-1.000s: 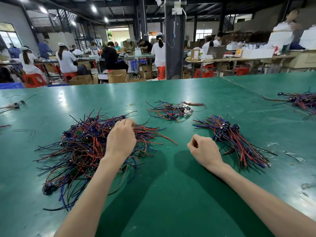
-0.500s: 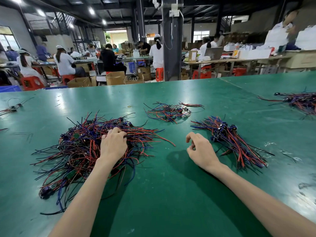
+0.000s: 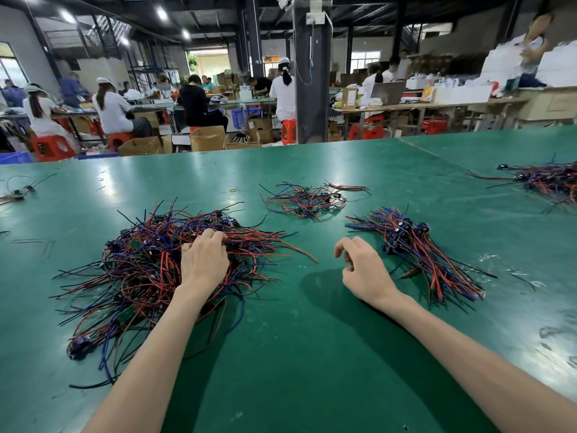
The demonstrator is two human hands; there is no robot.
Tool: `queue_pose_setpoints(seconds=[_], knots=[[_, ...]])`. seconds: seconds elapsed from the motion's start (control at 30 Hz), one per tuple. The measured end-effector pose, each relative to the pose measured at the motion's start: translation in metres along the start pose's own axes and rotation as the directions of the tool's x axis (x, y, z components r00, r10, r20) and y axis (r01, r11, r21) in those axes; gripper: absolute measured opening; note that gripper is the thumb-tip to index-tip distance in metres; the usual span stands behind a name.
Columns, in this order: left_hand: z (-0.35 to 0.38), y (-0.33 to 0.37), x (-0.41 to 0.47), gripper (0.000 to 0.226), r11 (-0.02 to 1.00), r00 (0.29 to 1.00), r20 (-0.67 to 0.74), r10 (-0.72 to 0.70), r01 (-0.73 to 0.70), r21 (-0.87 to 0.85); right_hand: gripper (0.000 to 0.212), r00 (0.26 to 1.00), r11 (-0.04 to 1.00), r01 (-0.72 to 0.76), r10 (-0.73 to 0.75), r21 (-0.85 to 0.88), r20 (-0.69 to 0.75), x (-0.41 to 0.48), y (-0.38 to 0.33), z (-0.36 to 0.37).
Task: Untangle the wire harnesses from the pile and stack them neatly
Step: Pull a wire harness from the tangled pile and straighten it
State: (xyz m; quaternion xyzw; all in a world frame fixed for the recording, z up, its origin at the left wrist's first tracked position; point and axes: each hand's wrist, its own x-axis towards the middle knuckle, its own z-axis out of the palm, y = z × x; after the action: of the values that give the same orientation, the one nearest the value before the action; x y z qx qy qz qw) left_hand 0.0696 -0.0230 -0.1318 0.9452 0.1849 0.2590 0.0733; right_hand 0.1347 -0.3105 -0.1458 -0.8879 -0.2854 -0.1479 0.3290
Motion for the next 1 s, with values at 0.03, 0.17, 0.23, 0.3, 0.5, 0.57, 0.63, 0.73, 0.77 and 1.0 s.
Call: queue_pose_setpoints(seconds=[0.03,0.17,0.23,0.3,0.5,0.57,0.63,0.73,0.77,1.0], knots=[[0.0003,-0.0002,0.0,0.029,1.0,1.0,0.008,0.001,-0.001,0.008,0.038,1.0,1.0,0.003,-0.003,-0.002,-0.001,-0.0002,-0.0001,-0.0001],[0.0001,0.0003,-0.0002,0.034,1.0,1.0,0.026,-0.015,0.015,0.003,0.041,1.0,1.0,0.005,-0.005,-0.015,-0.009,-0.0008,0.0,-0.0006],[0.0001,0.0005,-0.0004,0.037,1.0,1.0,0.027,-0.007,0.007,-0.009,0.041,1.0,1.0,0.008,-0.008,-0.016,-0.021,-0.0005,-0.0002,-0.0008],[-0.0003,0.0009,-0.0005,0.039,0.998,1.0,0.022,0.018,-0.016,-0.061,0.04,1.0,1.0,0.016,-0.017,-0.016,-0.023,-0.0006,-0.0007,-0.0012],[-0.0031,0.0002,-0.0007,0.043,0.979,0.999,0.001,0.04,-0.039,-0.2,0.036,0.999,0.999,0.022,-0.023,-0.042,-0.024,-0.0012,-0.0017,-0.0004],[-0.0036,0.0006,-0.0011,0.046,0.969,0.998,0.002,0.055,-0.053,-0.24,0.036,0.999,0.999,0.02,-0.021,-0.043,-0.029,-0.0012,-0.0018,-0.0002],[-0.0036,0.0011,-0.0007,0.048,0.962,0.998,0.0,0.063,-0.06,-0.265,0.036,0.999,0.999,0.018,-0.019,-0.039,-0.027,-0.0014,-0.0013,-0.0006],[-0.0012,0.0,0.0005,0.043,0.98,0.999,0.009,0.04,-0.038,-0.196,0.036,1.0,0.999,0.019,-0.019,-0.031,-0.021,-0.0012,-0.0013,-0.0011],[-0.0002,-0.0006,0.0005,0.039,0.986,1.0,0.006,0.024,-0.023,-0.164,0.036,1.0,0.999,0.018,-0.019,-0.029,-0.019,-0.001,-0.0017,-0.0012],[0.0034,-0.0001,-0.0006,0.021,0.998,0.998,-0.042,-0.039,0.037,-0.042,0.034,0.999,0.999,0.037,-0.037,0.02,-0.009,-0.0014,-0.0031,-0.0024]])
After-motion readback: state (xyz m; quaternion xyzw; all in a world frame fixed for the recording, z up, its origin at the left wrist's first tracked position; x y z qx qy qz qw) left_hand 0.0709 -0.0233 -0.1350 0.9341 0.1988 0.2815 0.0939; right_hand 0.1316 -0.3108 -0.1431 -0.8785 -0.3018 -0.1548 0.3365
